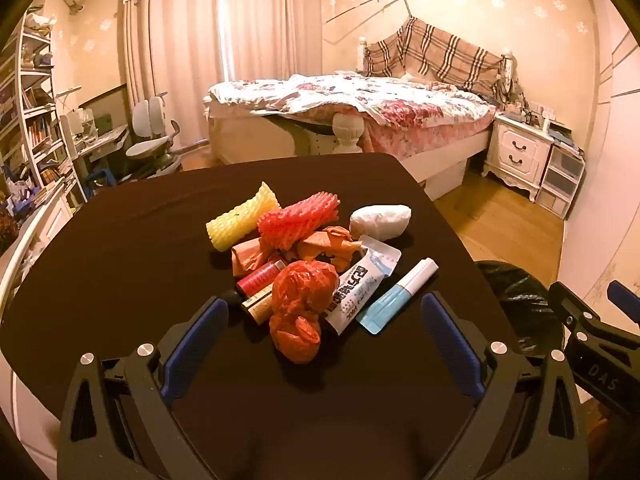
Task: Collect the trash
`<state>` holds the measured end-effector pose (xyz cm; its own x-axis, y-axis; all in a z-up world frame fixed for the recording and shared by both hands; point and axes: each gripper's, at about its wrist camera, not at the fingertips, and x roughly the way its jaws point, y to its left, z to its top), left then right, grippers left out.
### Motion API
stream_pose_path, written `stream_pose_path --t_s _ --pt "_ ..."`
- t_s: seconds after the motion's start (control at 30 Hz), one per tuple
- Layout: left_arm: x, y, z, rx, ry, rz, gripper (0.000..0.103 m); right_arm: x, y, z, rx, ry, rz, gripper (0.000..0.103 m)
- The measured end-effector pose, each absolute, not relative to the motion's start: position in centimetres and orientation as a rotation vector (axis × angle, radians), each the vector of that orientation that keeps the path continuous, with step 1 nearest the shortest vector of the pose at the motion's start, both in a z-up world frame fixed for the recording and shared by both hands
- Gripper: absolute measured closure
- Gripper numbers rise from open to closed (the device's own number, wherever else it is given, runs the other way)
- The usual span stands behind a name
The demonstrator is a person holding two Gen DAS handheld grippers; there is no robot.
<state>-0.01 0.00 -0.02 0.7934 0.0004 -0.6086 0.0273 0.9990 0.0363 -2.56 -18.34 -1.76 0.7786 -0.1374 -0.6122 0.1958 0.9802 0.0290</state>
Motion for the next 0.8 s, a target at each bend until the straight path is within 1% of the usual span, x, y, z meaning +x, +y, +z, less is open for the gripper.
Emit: stream_pose_path --t_s 0.8 --pt "0.03 0.01 -0.08 0.045 0.662 -0.012 0.006 -2.58 -18.64 -1.80 0.107 0.656 -0.180 0.004"
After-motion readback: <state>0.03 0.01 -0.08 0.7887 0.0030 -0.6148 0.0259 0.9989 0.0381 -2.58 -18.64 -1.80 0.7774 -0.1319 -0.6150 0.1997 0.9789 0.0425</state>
